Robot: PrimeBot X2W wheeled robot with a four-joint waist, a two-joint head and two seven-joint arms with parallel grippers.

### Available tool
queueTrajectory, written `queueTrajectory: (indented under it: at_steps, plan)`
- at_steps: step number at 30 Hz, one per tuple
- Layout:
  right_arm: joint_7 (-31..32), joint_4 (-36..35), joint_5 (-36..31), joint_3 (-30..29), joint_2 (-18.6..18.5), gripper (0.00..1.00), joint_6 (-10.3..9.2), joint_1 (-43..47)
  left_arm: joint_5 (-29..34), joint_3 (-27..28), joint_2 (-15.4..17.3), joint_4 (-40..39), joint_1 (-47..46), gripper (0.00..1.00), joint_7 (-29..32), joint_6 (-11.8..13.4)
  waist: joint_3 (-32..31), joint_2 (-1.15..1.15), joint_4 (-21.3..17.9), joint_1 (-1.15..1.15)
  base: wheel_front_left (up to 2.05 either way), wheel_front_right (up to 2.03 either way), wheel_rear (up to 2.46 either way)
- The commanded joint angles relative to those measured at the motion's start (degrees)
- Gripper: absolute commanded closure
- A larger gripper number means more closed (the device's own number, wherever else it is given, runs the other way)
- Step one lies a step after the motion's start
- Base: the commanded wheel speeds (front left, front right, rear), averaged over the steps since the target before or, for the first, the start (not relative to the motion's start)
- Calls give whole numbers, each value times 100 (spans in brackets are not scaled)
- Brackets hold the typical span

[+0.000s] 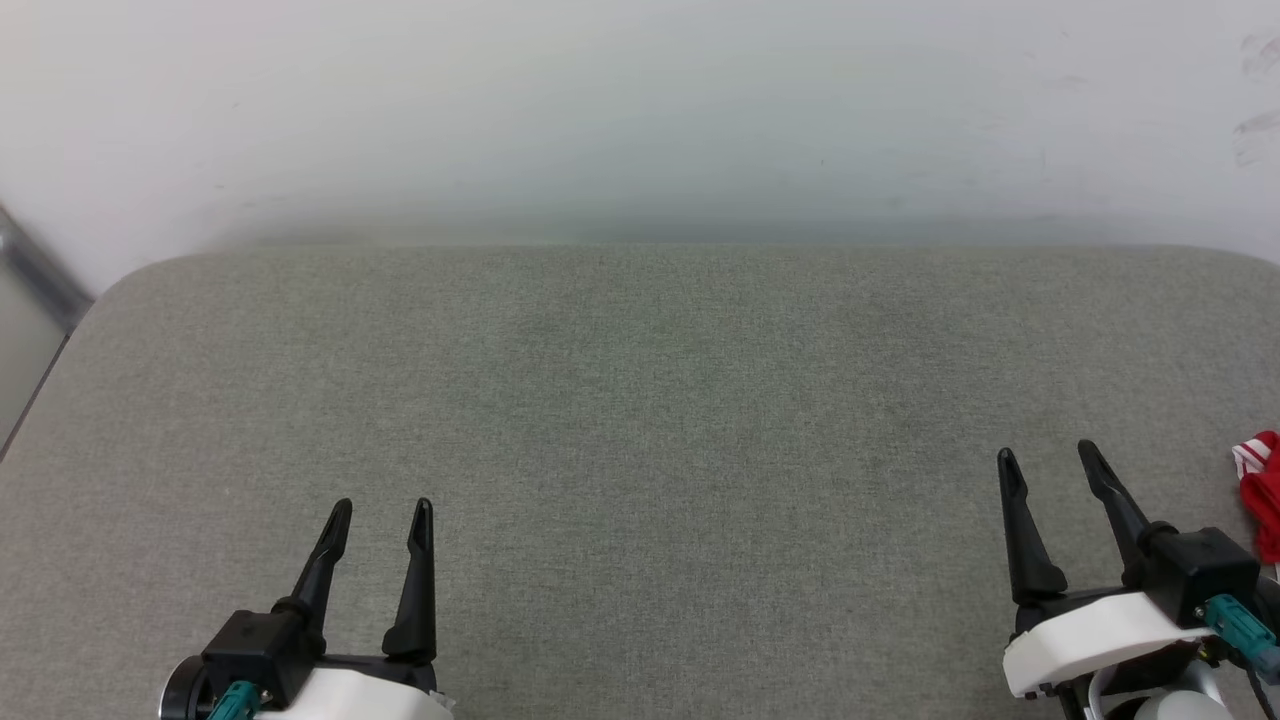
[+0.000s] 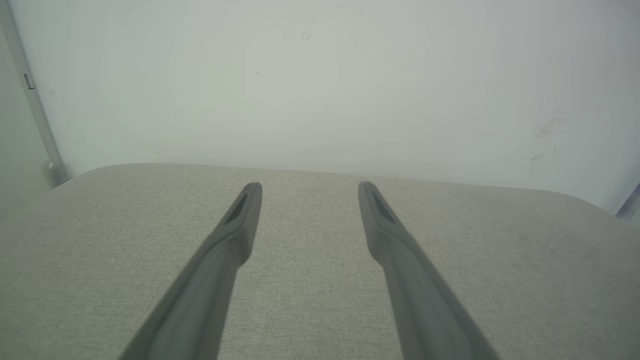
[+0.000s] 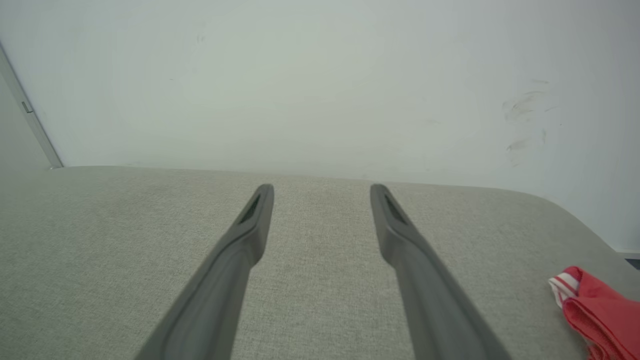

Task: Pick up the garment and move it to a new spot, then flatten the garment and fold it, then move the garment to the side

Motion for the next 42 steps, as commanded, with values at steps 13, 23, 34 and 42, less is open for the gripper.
queueTrajectory:
  at_steps: [13,23,34,42]
  plan:
    - [-97,-19,168,76,27,0,-2,-40,-81,36,-19,25,49,0,-12,-31,39,0,-11,0,0,0,0]
    - [60,211,563,14,3,100,1,-31,-558,9,-2,159,49,100,65,-16,38,0,-19,1,0,0,0]
    - [293,255,1828,-11,5,100,1,-66,-1795,20,75,336,-132,100,317,-20,31,0,-41,1,0,0,0]
    - [451,299,2644,-38,6,100,1,-105,-2583,31,111,455,-247,100,482,-28,26,0,-56,1,0,0,0]
